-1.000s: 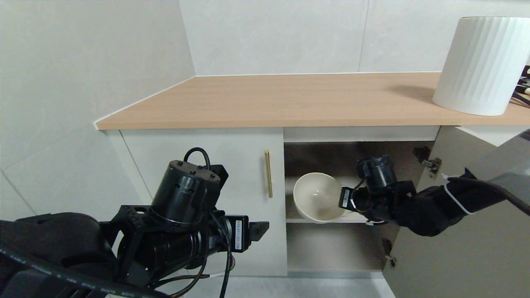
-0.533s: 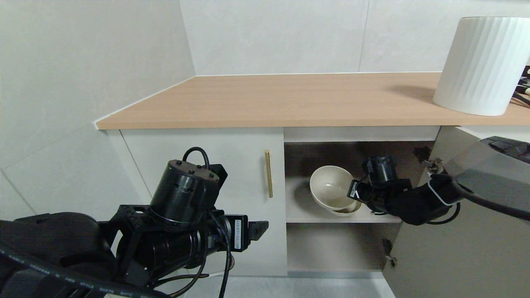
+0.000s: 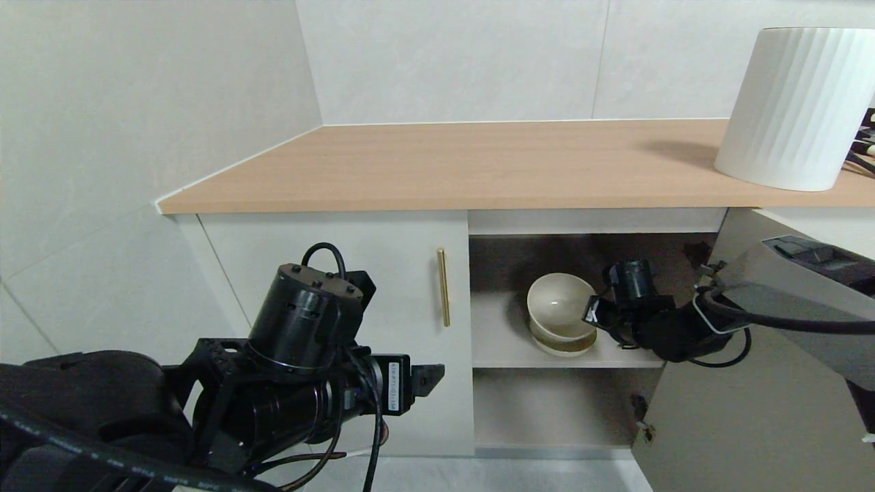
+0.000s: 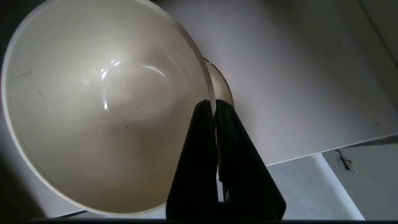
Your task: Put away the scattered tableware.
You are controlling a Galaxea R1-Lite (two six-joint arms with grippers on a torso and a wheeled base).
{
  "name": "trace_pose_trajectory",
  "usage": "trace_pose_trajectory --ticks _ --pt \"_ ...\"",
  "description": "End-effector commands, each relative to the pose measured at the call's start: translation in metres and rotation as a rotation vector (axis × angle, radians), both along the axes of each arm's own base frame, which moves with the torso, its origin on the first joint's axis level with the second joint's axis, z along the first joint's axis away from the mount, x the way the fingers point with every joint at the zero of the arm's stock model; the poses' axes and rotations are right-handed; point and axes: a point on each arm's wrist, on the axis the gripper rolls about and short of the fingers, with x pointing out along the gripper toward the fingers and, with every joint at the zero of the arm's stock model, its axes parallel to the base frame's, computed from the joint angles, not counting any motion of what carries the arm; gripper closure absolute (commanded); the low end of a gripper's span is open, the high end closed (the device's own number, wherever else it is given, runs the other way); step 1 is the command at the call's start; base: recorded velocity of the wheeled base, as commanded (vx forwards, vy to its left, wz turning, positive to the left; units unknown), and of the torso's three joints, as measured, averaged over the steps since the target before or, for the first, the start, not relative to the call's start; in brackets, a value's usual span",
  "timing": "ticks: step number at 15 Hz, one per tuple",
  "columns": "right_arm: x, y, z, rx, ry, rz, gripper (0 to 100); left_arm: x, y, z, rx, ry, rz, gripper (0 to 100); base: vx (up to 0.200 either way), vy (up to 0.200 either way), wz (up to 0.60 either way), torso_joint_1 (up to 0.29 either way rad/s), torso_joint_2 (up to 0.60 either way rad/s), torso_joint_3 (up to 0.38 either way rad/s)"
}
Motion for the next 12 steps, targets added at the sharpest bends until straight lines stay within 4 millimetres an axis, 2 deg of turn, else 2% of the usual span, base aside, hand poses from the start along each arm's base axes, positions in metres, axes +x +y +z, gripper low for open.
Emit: trace_pose_trajectory --ticks 1,6,7,12 --pt "0.0010 -0.0006 -0.0065 -0.006 0.013 0.000 100 0.0002 -0.0002 -0.0003 0.000 0.001 0.000 0 0.000 0.000 0.00 0.000 0.00 0.000" --pt "0.0020 -0.0004 -0.0089 -0.011 0.016 0.002 100 0.0006 0.0000 -0.0008 0.000 0.003 0.003 0 0.000 0.000 0.00 0.000 0.00 0.000" --pt "0.0022 -0.0003 -0.0087 -0.012 0.019 0.002 0 0.0009 0.0003 -0.0008 0.000 0.003 0.004 0 0.000 0.000 0.00 0.000 0.00 0.000" --pt "-0.0002 0.0004 -0.0071 -0.014 0.032 0.004 0 0.0021 0.0015 -0.0004 -0.001 0.001 0.010 0 0.000 0.000 0.00 0.000 0.00 0.000"
